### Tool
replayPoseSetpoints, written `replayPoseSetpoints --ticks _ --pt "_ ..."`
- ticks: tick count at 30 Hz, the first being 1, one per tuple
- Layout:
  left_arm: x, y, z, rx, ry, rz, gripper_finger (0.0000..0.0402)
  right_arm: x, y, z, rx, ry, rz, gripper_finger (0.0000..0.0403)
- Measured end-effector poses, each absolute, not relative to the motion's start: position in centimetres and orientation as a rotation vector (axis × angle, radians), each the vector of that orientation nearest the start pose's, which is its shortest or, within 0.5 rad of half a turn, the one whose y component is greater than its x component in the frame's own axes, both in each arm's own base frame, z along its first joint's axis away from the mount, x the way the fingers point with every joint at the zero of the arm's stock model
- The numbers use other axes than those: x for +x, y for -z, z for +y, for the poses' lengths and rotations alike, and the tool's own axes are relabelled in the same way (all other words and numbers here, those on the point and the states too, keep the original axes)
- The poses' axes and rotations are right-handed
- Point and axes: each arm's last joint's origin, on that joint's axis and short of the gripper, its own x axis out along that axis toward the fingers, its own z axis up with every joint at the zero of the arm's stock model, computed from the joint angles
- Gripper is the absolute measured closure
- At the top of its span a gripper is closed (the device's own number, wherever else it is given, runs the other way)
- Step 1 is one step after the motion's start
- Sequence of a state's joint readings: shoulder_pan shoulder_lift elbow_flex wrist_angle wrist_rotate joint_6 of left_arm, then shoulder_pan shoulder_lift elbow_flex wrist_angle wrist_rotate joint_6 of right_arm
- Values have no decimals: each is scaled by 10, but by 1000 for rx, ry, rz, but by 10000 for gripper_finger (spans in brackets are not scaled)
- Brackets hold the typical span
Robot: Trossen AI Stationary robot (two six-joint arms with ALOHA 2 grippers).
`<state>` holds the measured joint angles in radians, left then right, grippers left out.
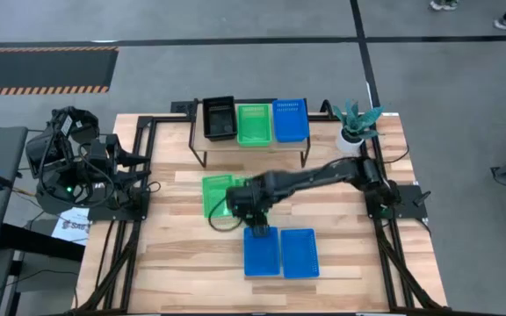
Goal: Stack baskets on shelf by color
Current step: Stack the right green bin on the green bin on the shelf
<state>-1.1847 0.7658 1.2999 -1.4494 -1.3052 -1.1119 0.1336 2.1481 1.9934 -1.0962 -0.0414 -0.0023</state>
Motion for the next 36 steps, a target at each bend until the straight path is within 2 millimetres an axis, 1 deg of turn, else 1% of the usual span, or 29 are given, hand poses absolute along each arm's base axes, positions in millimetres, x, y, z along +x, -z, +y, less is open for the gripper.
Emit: replayPoseSetpoints --ticks 3,5,11,14,16,19,22,26,28,30,32,36 --pt "47 -403 -41 -244 -243 183 228 443 -237 73 -60 -164 1232 199" --pt "47 -403 -41 -246 -243 183 228 443 -228 76 -53 -152 1228 200" --pt "47 -403 -41 -249 -243 182 228 443 -210 69 -21 -103 1224 200" --pt "47 -403 -42 -249 -243 182 228 443 -205 64 -14 -93 1232 203" --pt "47 -403 -42 -254 -244 182 228 442 -201 63 -9 -90 1225 204" --pt "47 -403 -42 -256 -244 181 228 441 -190 63 -7 -88 1222 205" --pt "47 -403 -42 -256 -244 182 228 441 -184 62 -4 -85 1217 205" --pt "47 -403 -42 -257 -244 181 228 438 -173 59 4 -26 1218 215" --pt "47 -403 -42 -257 -244 181 228 438 -172 58 4 -14 1219 230" --pt "47 -403 -42 -256 -244 181 228 438 -172 58 2 -6 1217 255" --pt "47 -403 -42 -257 -244 181 228 438 -172 58 -4 2 1217 286" --pt "47 -403 -42 -257 -244 181 228 438 -172 58 2 18 1217 364"
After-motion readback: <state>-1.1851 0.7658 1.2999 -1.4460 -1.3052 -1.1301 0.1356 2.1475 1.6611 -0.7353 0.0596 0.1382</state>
